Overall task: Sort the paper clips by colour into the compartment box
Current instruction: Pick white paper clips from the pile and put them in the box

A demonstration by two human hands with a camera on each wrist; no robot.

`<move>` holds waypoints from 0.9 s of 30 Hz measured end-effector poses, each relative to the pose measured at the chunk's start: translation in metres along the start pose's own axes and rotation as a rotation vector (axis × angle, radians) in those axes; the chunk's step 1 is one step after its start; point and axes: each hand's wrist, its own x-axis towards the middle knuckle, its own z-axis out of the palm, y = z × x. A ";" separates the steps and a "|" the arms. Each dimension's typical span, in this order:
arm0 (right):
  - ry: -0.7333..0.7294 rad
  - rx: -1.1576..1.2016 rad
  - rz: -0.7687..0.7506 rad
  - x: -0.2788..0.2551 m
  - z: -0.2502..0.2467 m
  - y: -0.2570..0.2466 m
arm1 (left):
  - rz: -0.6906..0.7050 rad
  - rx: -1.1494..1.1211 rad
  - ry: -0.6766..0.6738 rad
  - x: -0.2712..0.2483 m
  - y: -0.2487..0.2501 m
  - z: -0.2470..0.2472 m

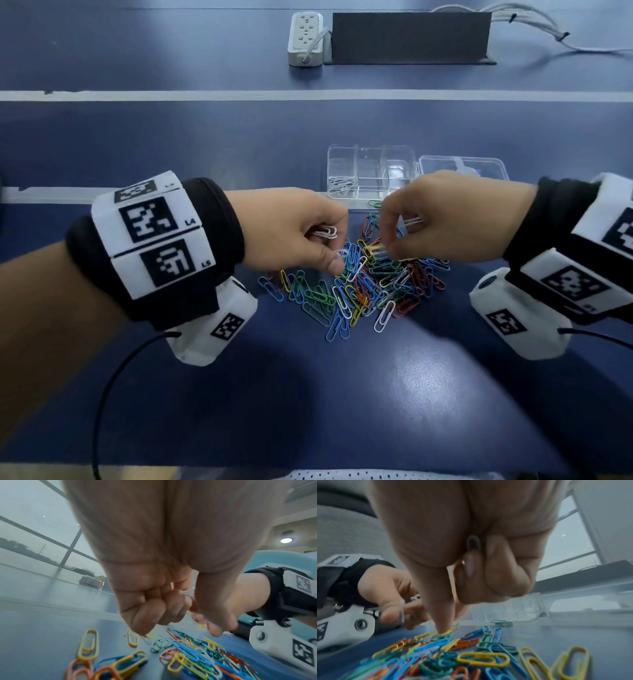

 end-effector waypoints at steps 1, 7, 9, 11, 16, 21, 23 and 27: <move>0.014 0.023 0.023 0.001 -0.001 0.001 | -0.007 0.006 0.011 0.002 0.000 -0.001; 0.024 0.318 0.190 0.019 -0.013 -0.005 | -0.081 0.152 0.132 0.017 0.005 -0.017; 0.073 0.361 0.208 0.030 -0.021 -0.007 | -0.110 0.204 0.230 0.026 0.007 -0.024; 0.111 0.391 0.221 0.040 -0.028 -0.007 | -0.143 0.232 0.303 0.036 0.009 -0.031; 0.143 0.408 0.228 0.054 -0.036 -0.008 | -0.194 0.314 0.394 0.057 0.011 -0.037; 0.120 0.429 0.255 0.066 -0.036 -0.006 | -0.205 0.313 0.397 0.060 0.012 -0.041; 0.101 0.436 0.252 0.068 -0.036 -0.004 | -0.195 0.302 0.416 0.061 0.012 -0.042; 0.058 0.424 0.226 0.070 -0.034 0.001 | -0.189 0.293 0.425 0.060 0.011 -0.043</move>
